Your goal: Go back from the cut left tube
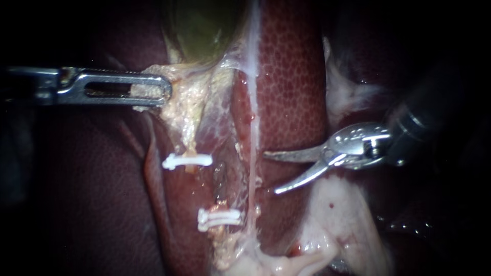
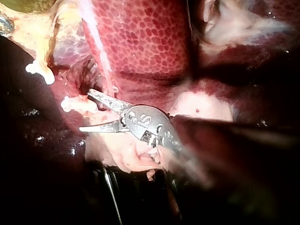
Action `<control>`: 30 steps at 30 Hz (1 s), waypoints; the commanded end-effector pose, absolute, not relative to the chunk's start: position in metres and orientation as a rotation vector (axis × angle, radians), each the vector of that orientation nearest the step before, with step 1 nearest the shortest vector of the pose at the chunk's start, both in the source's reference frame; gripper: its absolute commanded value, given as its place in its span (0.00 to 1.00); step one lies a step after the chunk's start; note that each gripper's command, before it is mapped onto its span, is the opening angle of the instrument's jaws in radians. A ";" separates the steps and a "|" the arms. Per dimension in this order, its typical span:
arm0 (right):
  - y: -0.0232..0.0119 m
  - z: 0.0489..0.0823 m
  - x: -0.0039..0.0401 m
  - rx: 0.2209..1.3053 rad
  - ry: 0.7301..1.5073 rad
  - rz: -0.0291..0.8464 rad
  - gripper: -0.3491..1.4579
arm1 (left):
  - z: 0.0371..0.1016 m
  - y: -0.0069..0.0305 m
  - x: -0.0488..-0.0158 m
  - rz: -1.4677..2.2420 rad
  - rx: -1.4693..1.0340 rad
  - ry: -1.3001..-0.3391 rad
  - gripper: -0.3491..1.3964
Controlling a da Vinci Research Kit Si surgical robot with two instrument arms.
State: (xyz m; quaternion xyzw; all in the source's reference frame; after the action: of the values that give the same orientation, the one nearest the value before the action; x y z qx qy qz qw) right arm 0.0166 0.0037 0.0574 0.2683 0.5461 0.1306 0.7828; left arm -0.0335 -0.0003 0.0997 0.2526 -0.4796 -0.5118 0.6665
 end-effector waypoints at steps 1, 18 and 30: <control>0.0039 0.0571 0.0164 0.571 1.179 0.285 0.99 | 0.0997 -0.0003 -0.0336 -1.155 0.570 -1.083 0.00; 0.0050 0.0547 0.0142 0.533 1.181 0.307 0.99 | 0.1012 -0.0010 -0.0347 -1.156 0.556 -1.084 0.00; 0.0050 0.0546 0.0143 0.532 1.181 0.308 0.99 | 0.1040 -0.0020 -0.0379 -1.139 0.559 -1.079 0.00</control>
State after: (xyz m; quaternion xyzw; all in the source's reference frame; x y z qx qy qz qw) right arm 0.0143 0.0050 0.0546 0.2472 0.5482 0.1426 0.7861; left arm -0.0382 -0.0020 0.1043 0.2487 -0.4804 -0.5049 0.6726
